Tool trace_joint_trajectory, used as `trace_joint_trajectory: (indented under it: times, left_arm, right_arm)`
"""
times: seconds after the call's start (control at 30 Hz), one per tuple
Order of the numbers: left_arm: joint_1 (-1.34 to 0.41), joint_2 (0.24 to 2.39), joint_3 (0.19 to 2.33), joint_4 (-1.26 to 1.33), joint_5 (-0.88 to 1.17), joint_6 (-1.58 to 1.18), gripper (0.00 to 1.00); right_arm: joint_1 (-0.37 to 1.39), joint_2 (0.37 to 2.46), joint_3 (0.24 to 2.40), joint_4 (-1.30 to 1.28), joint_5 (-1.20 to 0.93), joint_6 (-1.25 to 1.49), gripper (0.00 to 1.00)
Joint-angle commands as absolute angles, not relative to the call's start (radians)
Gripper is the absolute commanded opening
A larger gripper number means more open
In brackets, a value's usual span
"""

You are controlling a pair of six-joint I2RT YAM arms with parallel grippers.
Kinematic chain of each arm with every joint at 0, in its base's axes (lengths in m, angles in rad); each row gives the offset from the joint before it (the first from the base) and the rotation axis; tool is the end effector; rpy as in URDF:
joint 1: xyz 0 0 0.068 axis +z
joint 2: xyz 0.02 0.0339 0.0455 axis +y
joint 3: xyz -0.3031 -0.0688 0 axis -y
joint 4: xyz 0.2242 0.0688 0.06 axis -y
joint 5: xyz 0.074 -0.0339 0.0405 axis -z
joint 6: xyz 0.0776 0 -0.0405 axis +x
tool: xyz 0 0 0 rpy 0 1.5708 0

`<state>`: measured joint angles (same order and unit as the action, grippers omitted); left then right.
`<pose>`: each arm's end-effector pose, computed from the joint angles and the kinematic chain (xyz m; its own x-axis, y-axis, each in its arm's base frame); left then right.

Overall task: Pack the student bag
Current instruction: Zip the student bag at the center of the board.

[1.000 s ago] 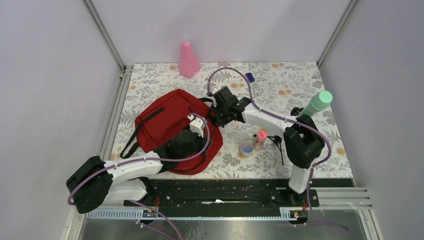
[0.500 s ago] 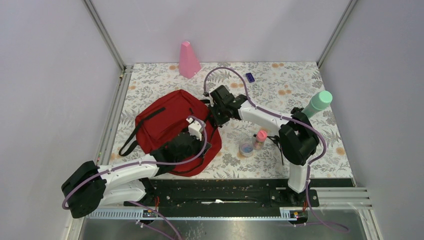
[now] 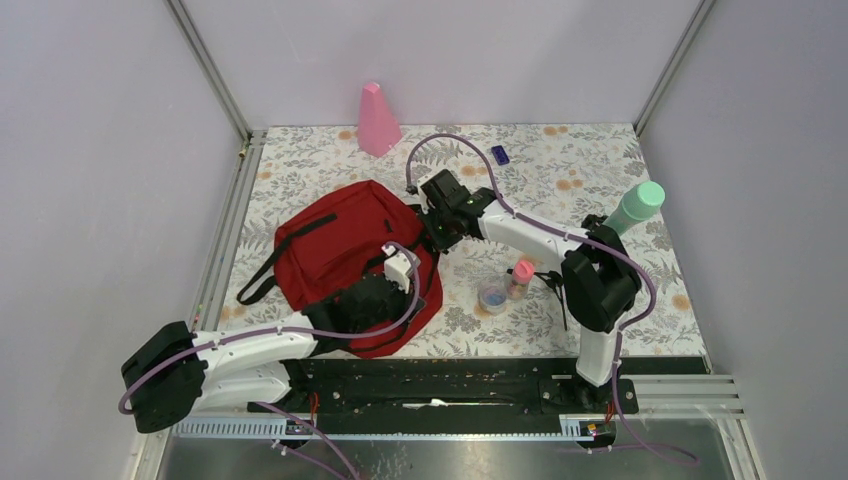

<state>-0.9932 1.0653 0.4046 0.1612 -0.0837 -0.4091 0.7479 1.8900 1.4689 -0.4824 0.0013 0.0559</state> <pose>0.1255 -0.1807 0.2160 -0.5561 0.1273 -0.8213 0.6252 0.7152 -0.3124 0.3212 0.2979 0.2453 -0.6129 -0.4924 -0.6180 -0.6463 0.7624 0.0336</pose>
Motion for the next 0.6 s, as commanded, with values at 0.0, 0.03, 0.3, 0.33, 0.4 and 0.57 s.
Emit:
trace_joint_trajectory:
  times: [0.0, 0.03, 0.3, 0.33, 0.4, 0.57]
  left_arm:
    - [-1.08, 1.056, 0.401, -0.042, 0.125, -0.433, 0.0]
    - [-1.09, 1.059, 0.405, -0.05, 0.126, -0.434, 0.0]
    - [-1.153, 1.07, 0.411, -0.075, 0.107, -0.449, 0.0]
    - [-1.154, 1.068, 0.411, -0.074, 0.106, -0.449, 0.0]
    - [-1.156, 1.06, 0.413, -0.07, 0.118, -0.448, 0.0]
    - [-1.168, 1.043, 0.411, -0.054, 0.169, -0.444, 0.0]
  right_arm:
    - [0.69, 1.797, 1.51, -0.3, 0.259, -0.038, 0.0]
    - [0.69, 1.796, 1.509, -0.299, 0.255, -0.039, 0.0]
    - [0.691, 1.813, 1.505, -0.277, 0.194, -0.036, 0.0]
    - [0.692, 1.815, 1.506, -0.276, 0.197, -0.034, 0.0]
    - [0.691, 1.823, 1.512, -0.276, 0.217, -0.031, 0.0]
    - [0.687, 1.864, 1.553, -0.276, 0.285, -0.022, 0.0]
